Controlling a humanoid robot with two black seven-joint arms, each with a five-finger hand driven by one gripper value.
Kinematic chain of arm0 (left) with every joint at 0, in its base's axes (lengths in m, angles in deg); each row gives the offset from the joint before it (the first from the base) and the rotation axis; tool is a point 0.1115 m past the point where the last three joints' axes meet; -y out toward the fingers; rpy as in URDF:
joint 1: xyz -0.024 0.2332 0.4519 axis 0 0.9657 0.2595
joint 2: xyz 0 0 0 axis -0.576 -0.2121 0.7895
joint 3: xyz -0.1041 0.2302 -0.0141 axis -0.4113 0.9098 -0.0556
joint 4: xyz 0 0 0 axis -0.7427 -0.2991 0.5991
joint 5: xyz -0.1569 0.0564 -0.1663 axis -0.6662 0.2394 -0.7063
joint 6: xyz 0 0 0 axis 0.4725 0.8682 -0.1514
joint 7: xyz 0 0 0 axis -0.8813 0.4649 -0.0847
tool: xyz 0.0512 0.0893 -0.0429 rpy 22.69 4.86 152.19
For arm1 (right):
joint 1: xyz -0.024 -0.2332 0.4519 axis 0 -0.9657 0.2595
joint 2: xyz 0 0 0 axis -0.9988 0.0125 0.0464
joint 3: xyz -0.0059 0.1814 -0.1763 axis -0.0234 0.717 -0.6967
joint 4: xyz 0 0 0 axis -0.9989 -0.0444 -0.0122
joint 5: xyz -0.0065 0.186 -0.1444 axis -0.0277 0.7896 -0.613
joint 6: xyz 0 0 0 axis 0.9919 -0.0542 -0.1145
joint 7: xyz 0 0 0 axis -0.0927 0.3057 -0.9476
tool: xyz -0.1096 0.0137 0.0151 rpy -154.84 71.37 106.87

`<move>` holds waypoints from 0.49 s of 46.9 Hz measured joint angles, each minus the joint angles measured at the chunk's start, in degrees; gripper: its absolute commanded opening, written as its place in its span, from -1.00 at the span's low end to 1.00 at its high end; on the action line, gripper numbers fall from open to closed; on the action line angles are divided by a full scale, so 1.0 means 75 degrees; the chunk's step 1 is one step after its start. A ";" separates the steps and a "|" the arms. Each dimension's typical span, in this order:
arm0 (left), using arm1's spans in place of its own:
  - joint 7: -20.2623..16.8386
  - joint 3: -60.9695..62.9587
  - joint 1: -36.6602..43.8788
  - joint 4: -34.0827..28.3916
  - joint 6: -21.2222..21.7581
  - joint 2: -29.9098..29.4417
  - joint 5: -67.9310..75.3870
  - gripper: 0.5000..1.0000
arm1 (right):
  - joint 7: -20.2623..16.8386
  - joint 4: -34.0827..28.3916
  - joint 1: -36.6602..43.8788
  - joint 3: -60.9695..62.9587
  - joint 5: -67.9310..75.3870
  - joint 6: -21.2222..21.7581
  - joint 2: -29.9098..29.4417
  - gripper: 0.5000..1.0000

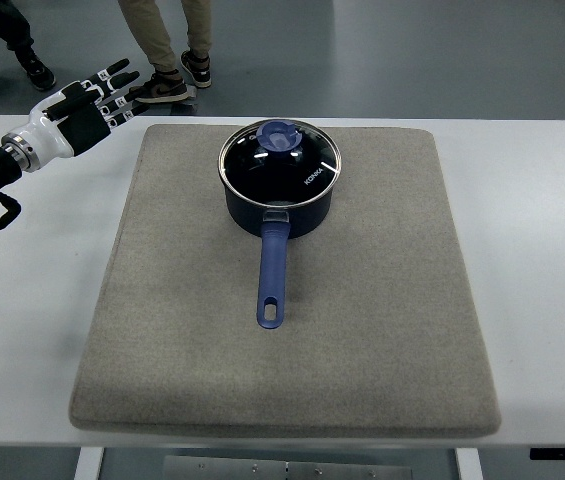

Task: Open pot lid and place left with left hand
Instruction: 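Raise the left hand and swing it toward the pot lid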

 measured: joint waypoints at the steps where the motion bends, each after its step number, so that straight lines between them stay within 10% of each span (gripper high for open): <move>1: 0.0000 0.0000 0.0000 0.0000 0.0000 0.0007 0.0000 0.96 | 0.0000 0.0001 0.0000 0.0000 0.0000 0.0000 0.0000 0.67; 23: 0.0002 0.0090 -0.0114 0.0082 0.0000 0.0029 -0.0007 0.96 | 0.0000 -0.0001 -0.0002 0.0000 0.0000 0.0000 0.0000 0.67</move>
